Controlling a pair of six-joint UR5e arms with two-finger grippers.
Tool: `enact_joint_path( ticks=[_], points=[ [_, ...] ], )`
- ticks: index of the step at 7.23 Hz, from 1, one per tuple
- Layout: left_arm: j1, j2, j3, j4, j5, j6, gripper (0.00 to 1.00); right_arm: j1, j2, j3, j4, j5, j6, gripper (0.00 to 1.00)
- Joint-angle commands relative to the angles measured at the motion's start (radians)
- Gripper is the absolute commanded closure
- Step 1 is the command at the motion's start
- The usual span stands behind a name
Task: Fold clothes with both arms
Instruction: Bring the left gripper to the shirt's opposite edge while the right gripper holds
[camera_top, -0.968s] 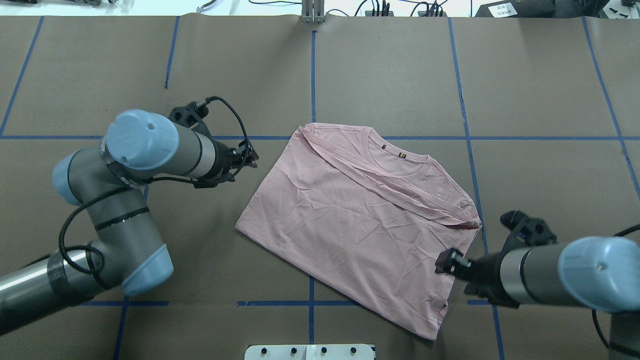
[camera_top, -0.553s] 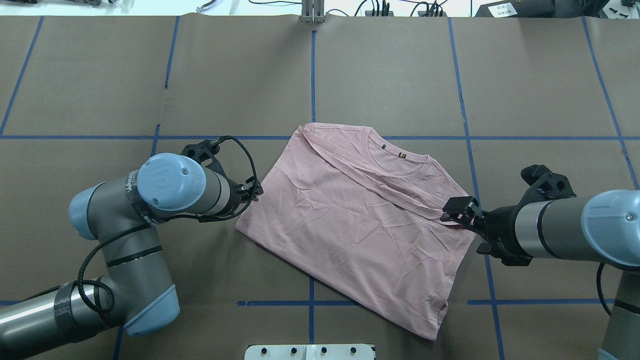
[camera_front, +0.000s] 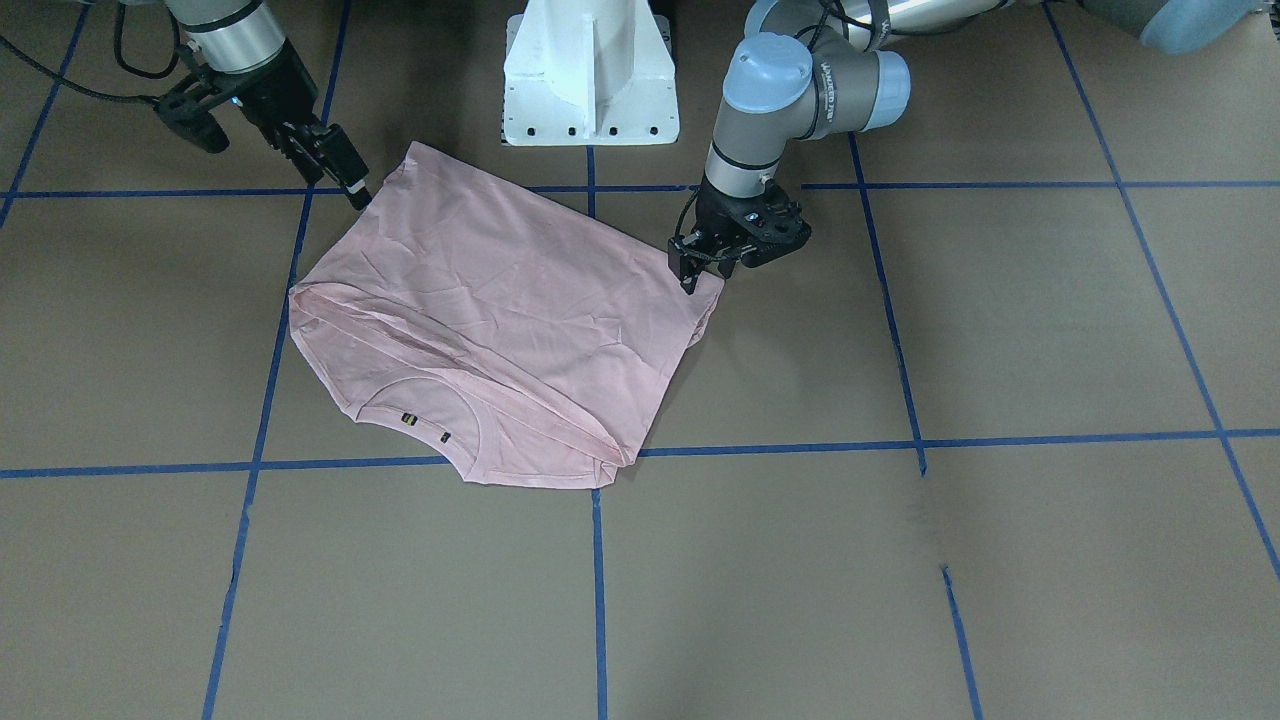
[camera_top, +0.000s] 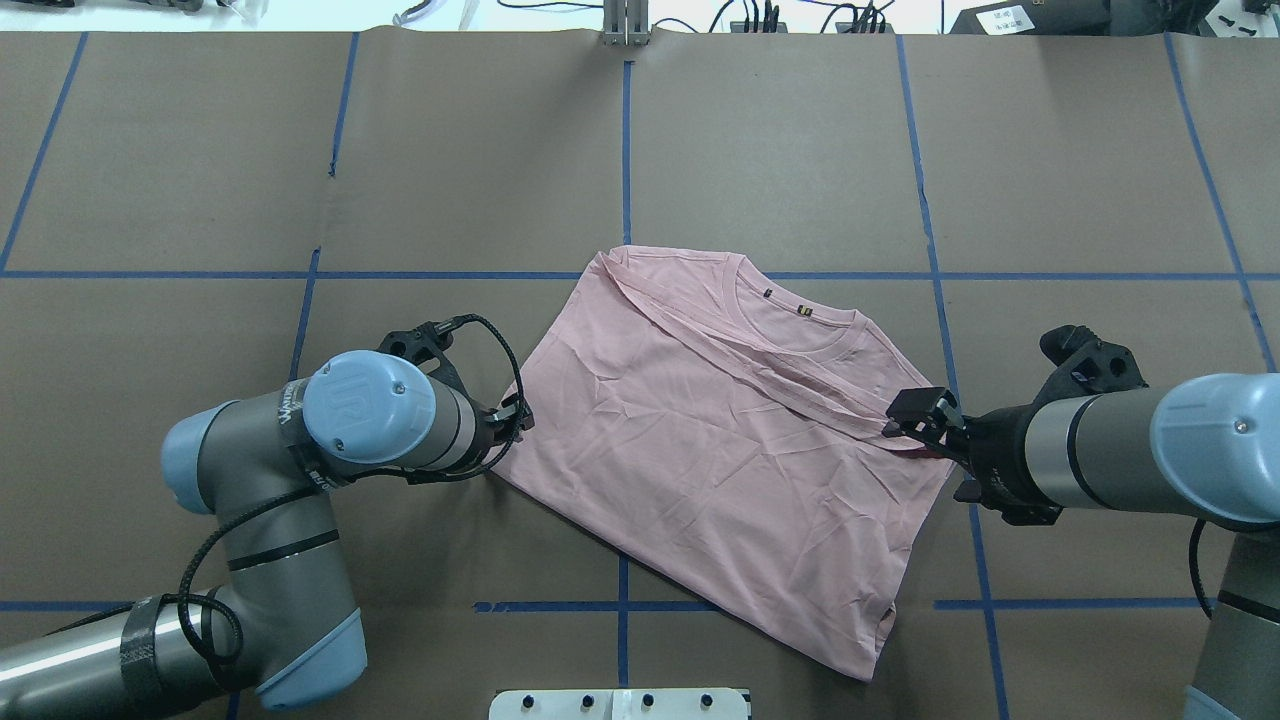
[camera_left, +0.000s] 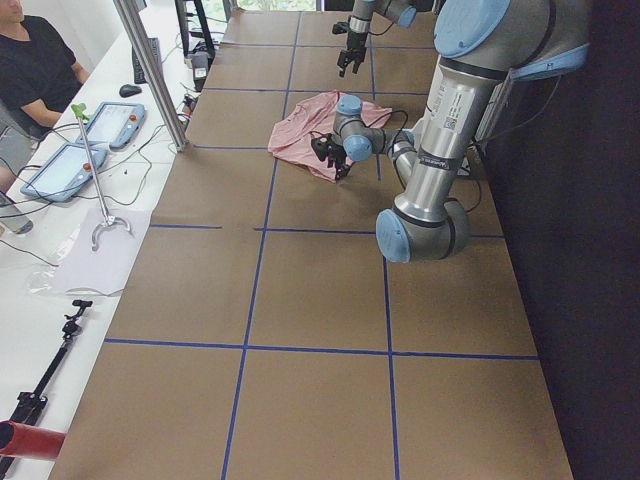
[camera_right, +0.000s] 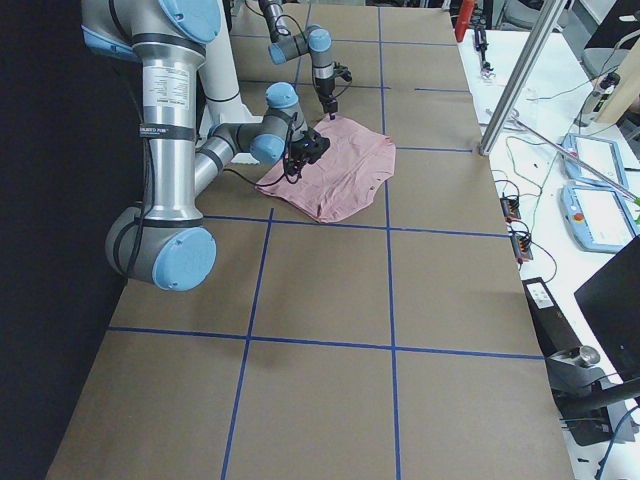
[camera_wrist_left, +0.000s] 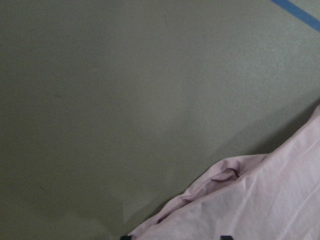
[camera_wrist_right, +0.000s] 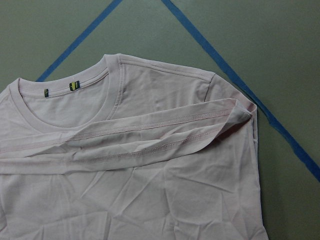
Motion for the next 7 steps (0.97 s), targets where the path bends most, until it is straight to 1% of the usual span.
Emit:
enact_joint_path(
  ticks=[1,5,6,7],
  points=[
    [0.007,0.001,0.001,0.019,0.000,-0.005,0.35,0.000,0.002,-0.001,0.001,0.000,0.000,0.00],
    [0.010,0.000,0.020,0.020,0.002,-0.005,0.44,0.002,0.000,-0.001,0.001,0.000,0.000,0.00],
    [0.008,-0.002,0.019,0.022,0.000,-0.011,0.73,0.000,0.002,-0.001,0.000,0.000,0.000,0.00],
    [0.008,-0.003,0.013,0.051,0.000,-0.011,1.00,0.000,0.002,-0.001,0.001,0.000,0.000,0.00]
  ],
)
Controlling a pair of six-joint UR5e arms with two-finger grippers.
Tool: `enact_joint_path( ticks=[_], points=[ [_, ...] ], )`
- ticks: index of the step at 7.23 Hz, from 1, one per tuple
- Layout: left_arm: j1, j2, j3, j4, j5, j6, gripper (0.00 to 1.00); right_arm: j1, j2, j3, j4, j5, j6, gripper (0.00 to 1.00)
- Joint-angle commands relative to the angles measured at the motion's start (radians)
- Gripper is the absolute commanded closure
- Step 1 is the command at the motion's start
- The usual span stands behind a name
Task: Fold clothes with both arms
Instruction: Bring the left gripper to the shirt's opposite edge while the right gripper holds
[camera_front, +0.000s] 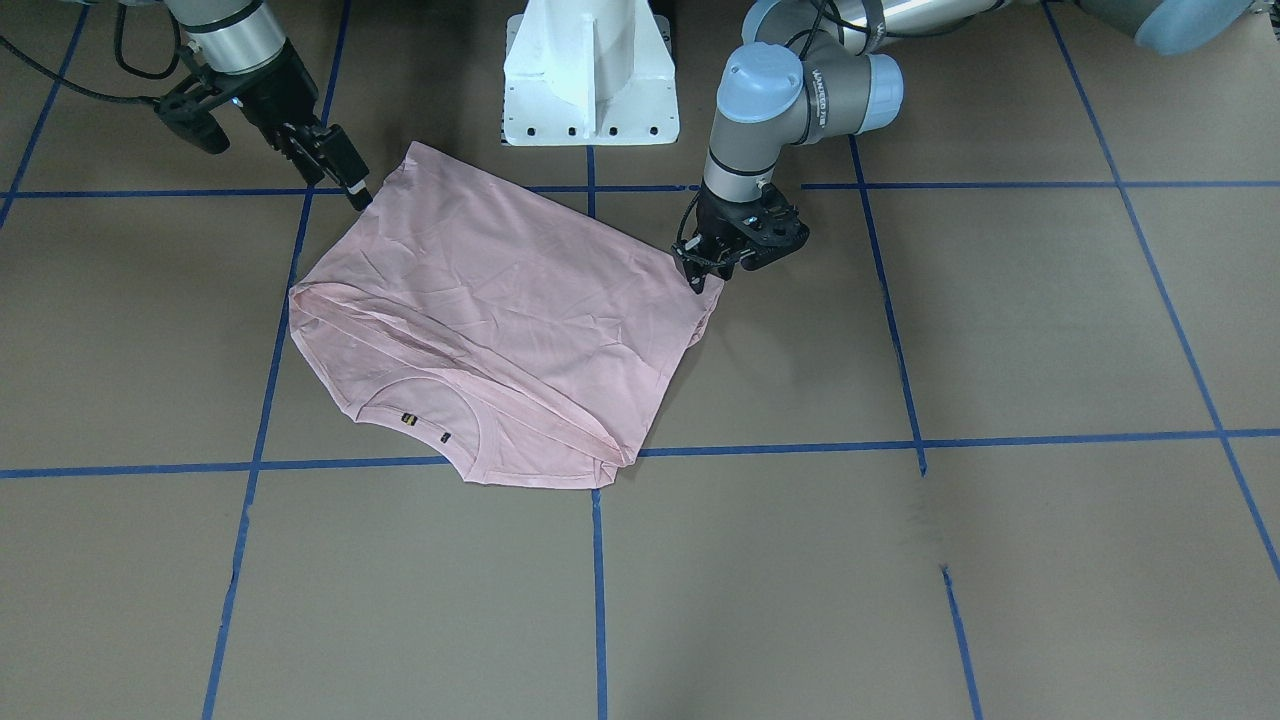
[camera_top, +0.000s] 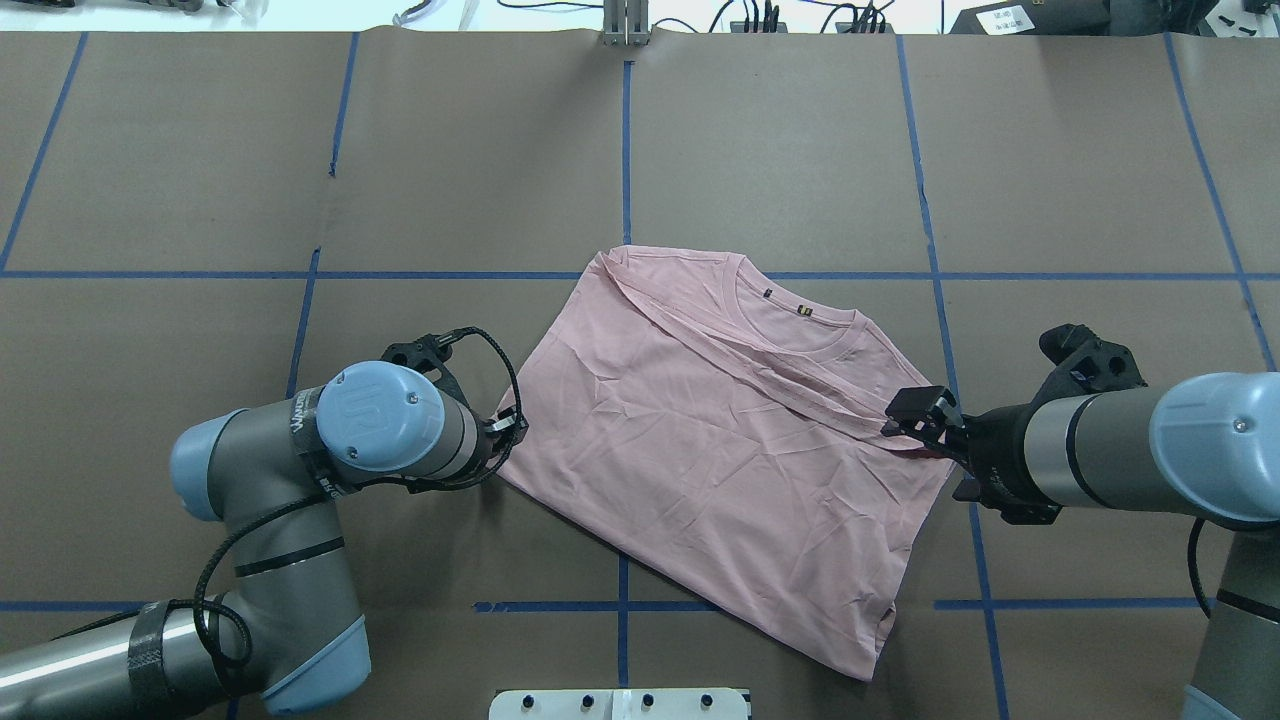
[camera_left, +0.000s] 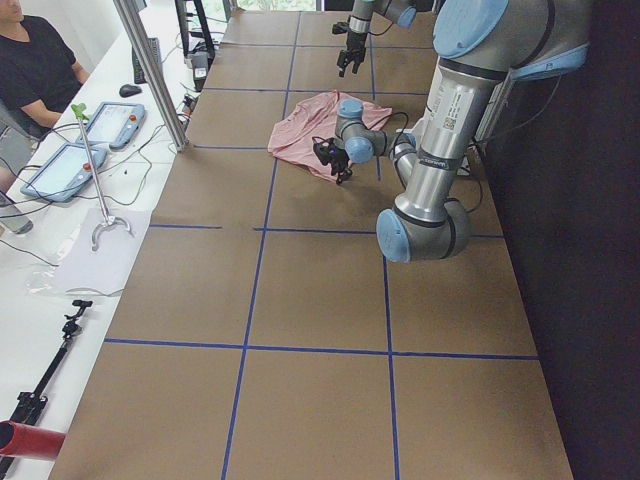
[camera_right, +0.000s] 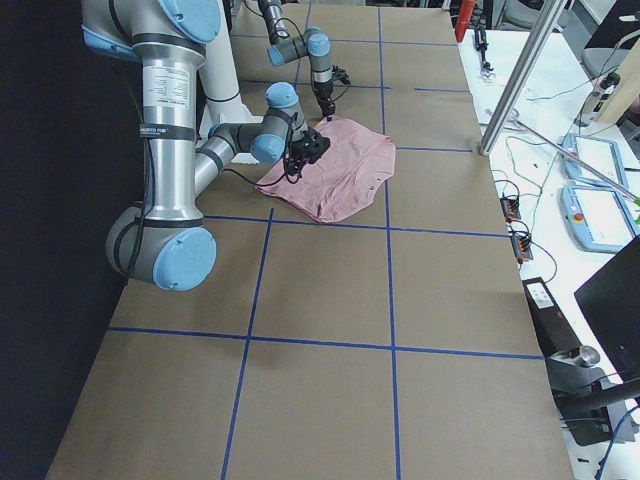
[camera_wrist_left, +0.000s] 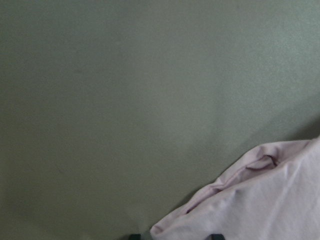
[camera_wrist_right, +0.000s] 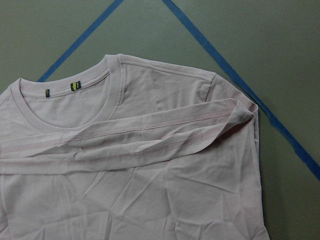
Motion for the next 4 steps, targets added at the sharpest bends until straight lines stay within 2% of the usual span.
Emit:
enact_joint_path(
  ticks=[1,3,4],
  points=[
    [-0.008,-0.012,-0.019,0.076,-0.002,0.008,1.00,-0.001,0.000,0.000,0.001,0.000,0.000,0.00],
    [-0.060,-0.012,-0.033,0.086,0.000,0.060,1.00,-0.002,0.002,0.000,0.001,0.000,0.002,0.00],
    [-0.126,-0.031,-0.046,0.110,0.006,0.135,1.00,-0.001,0.002,-0.002,0.001,0.000,0.000,0.00]
  ],
)
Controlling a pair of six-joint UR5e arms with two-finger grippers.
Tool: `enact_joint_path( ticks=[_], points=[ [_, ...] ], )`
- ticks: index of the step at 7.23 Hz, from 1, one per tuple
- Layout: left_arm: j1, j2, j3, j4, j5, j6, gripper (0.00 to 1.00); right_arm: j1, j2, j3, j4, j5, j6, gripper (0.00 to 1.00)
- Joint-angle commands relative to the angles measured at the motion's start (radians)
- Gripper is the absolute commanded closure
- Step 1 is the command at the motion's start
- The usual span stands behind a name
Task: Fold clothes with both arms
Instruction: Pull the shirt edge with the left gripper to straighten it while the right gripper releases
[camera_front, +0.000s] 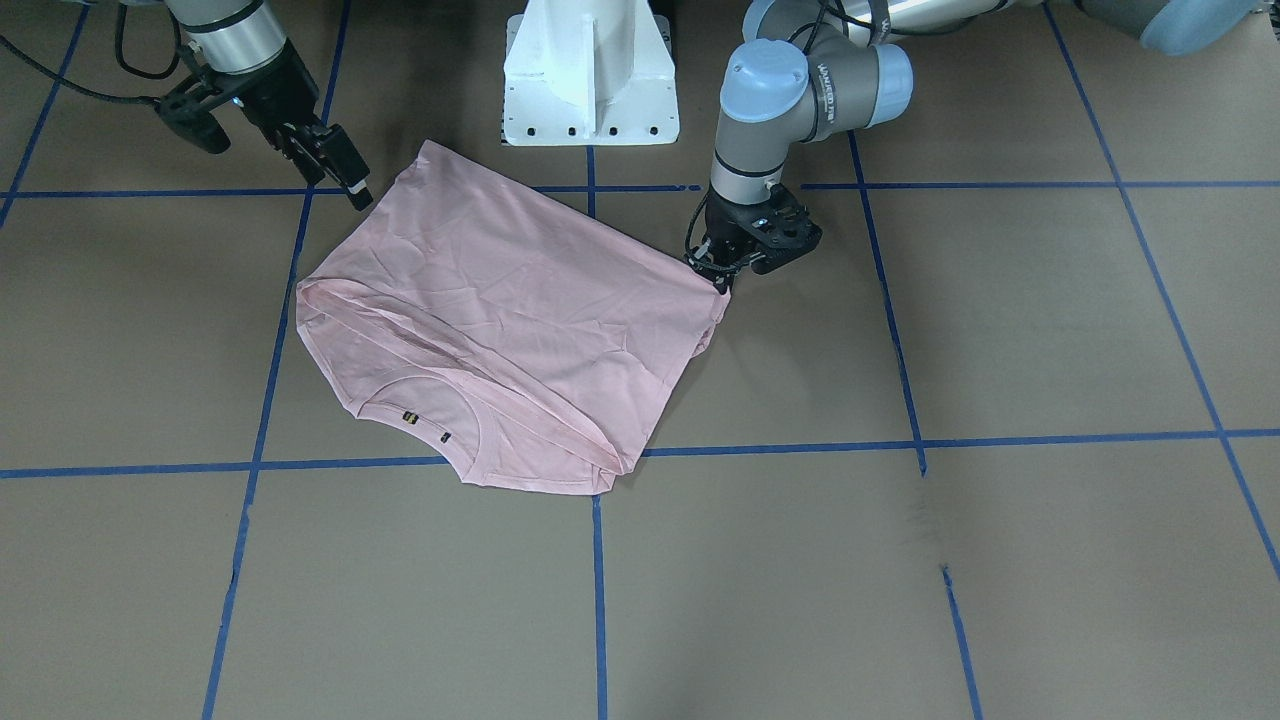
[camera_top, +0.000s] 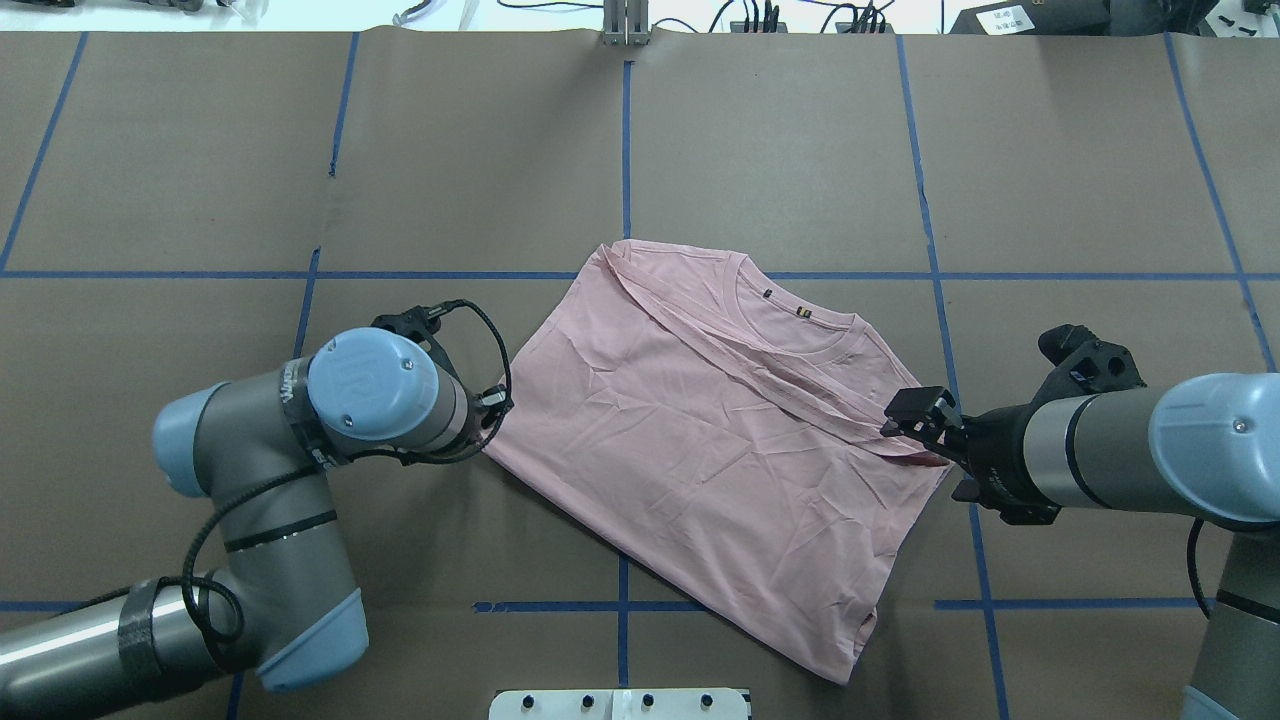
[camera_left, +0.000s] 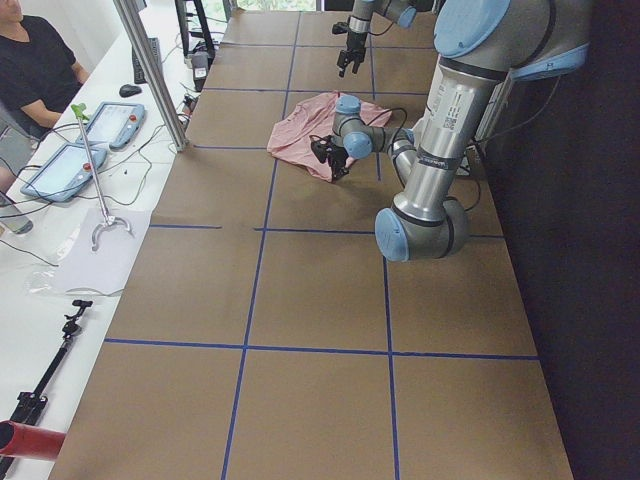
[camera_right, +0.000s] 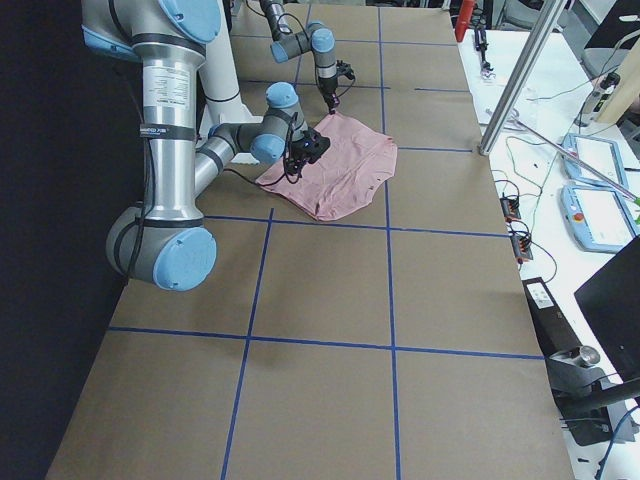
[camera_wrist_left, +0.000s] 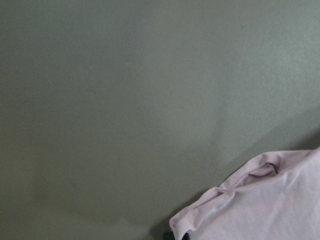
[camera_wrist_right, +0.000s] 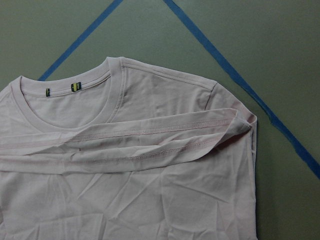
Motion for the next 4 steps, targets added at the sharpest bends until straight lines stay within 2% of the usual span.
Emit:
enact_joint_path(
  ticks=[1,2,4],
  points=[
    [-0.112,-0.025,0.003,0.010,0.038,0.200,1.00,0.000,0.001,0.000,0.000,0.000,-0.001,0.00],
    [-0.172,-0.058,0.085,-0.063,0.058,0.255,1.00,-0.001,0.004,0.000,0.000,0.000,-0.001,0.00],
    [-0.258,-0.242,0.417,-0.283,0.058,0.278,1.00,0.002,0.013,-0.001,0.000,0.000,-0.001,0.00]
  ],
)
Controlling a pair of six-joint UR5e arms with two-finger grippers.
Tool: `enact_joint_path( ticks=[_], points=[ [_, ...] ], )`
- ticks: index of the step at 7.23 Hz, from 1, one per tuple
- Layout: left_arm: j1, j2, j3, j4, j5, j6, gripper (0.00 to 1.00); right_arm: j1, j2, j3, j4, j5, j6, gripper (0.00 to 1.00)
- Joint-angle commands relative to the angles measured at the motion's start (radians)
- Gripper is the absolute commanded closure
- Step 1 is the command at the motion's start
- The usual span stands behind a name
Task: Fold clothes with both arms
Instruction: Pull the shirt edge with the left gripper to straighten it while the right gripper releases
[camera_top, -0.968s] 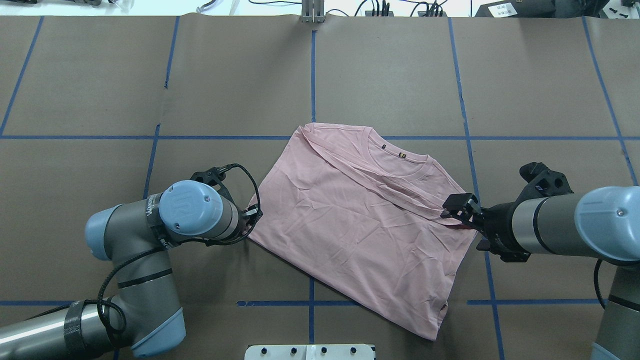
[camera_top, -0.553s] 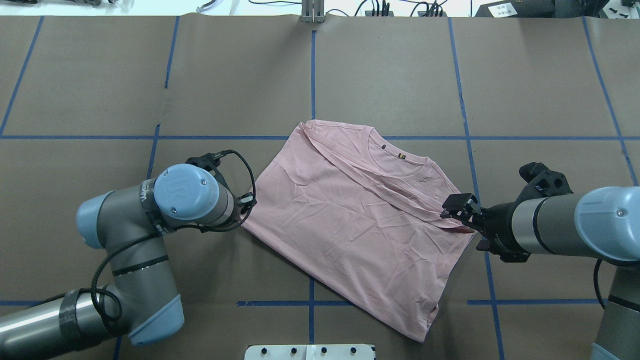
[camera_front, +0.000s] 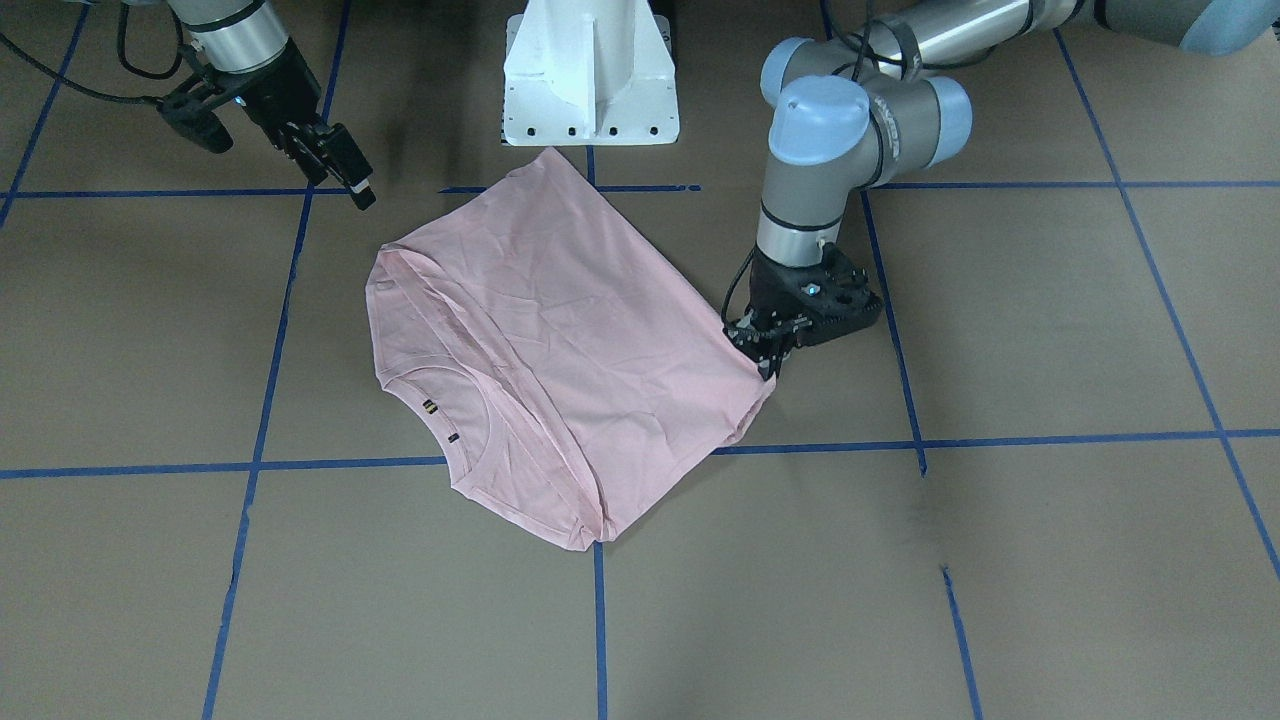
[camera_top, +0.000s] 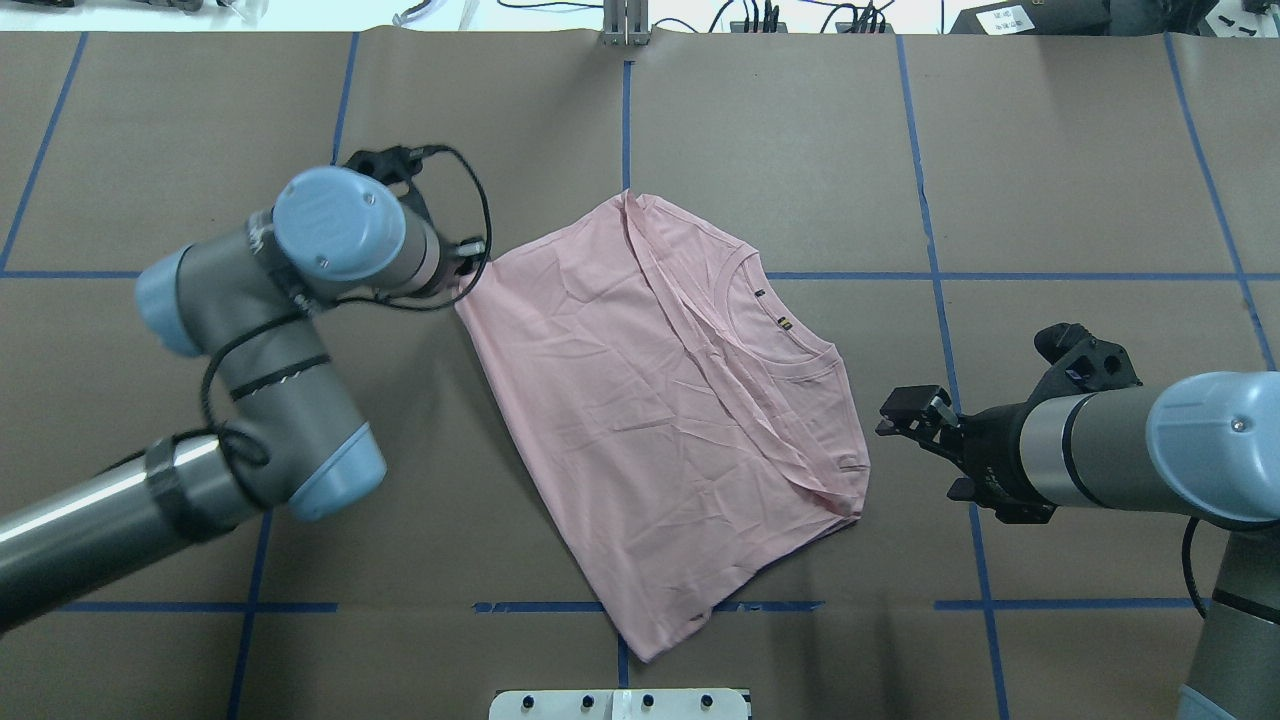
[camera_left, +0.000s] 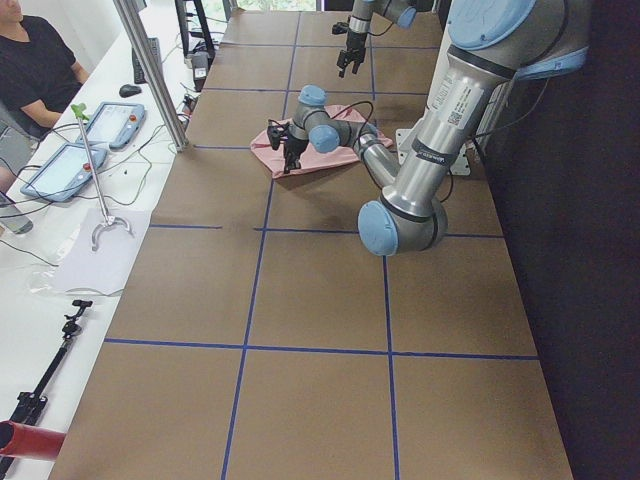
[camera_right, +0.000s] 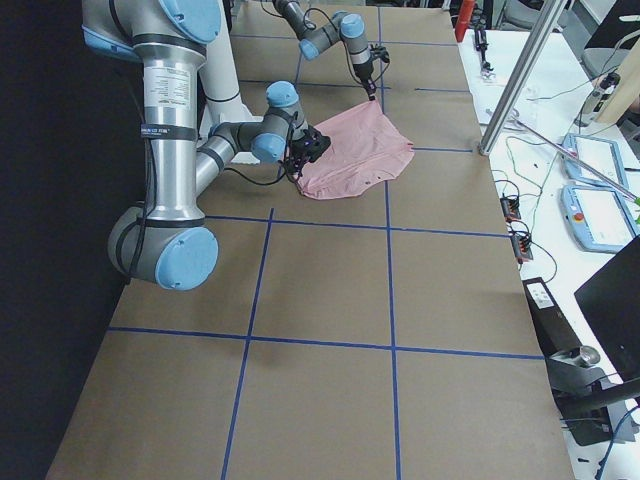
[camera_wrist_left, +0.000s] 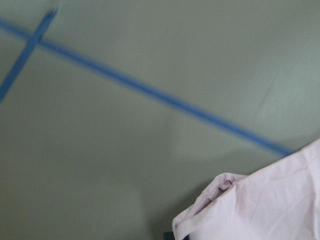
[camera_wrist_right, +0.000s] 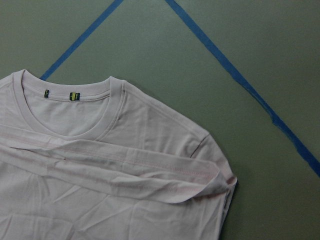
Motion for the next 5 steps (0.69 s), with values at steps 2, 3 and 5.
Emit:
enact_joint_path(
  ticks=[2,3,5],
  points=[
    [-0.116,-0.292,0.499,-0.274,0.004,0.054,1.00,0.009,0.003,0.000,0.000,-0.002,0.000,0.00],
    [-0.138,-0.334,0.599,-0.338,0.004,0.089,1.00,0.012,0.004,0.000,0.000,-0.003,0.000,0.00],
    [-0.147,-0.333,0.651,-0.414,0.013,0.125,0.47,0.015,0.026,-0.003,0.002,-0.006,-0.002,0.00]
  ],
)
